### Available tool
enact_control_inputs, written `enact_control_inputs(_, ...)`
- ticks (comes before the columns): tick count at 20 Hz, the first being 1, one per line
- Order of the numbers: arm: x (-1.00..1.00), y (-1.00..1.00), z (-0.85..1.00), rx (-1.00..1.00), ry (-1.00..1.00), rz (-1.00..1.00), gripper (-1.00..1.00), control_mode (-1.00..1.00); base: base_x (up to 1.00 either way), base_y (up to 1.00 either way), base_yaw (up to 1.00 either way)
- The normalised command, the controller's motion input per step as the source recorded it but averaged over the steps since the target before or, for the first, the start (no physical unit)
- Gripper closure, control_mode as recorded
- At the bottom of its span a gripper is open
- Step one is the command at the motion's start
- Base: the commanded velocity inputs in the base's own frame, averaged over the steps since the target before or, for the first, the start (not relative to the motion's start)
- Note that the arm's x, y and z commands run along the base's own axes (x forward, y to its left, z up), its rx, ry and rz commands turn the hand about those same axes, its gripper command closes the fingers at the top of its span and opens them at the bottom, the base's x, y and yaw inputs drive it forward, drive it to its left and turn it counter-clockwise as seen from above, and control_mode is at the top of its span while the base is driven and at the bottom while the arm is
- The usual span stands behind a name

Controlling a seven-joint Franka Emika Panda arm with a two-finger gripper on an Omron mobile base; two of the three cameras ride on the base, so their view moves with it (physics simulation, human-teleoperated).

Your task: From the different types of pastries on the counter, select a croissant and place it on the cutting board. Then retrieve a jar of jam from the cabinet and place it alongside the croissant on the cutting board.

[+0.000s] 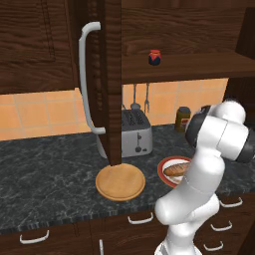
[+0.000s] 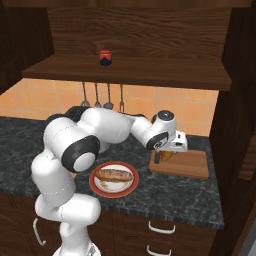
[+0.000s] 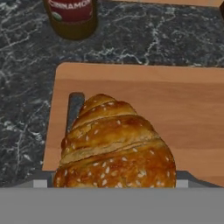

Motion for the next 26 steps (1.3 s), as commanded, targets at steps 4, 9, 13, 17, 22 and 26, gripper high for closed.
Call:
enact_control_inputs(4, 0.36, 0.00, -0.33, 0.00, 0.03, 0.00, 1.00, -1.00, 0.00, 0.00, 0.00)
enact_control_inputs(9, 0.24, -0.04, -0.32, 0.00, 0.01, 0.00, 1.00, -1.00, 0.00, 0.00, 0.00)
enact_control_inputs(13, 0.26, -0.08, -0.22, 0.00, 0.00, 0.00, 1.00, -1.00, 0.00, 0.00, 0.00)
enact_control_inputs(17, 0.27, -0.13, -0.12, 0.00, 0.00, 0.00, -1.00, -1.00, 0.00, 0.00, 0.00)
enact_control_inputs(22, 0.16, -0.29, 0.00, 0.00, 0.00, 0.00, -1.00, -1.00, 0.00, 0.00, 0.00)
enact_control_inputs(26, 0.01, -0.14, 0.00, 0.00, 0.00, 0.00, -1.00, -1.00, 0.00, 0.00, 0.00)
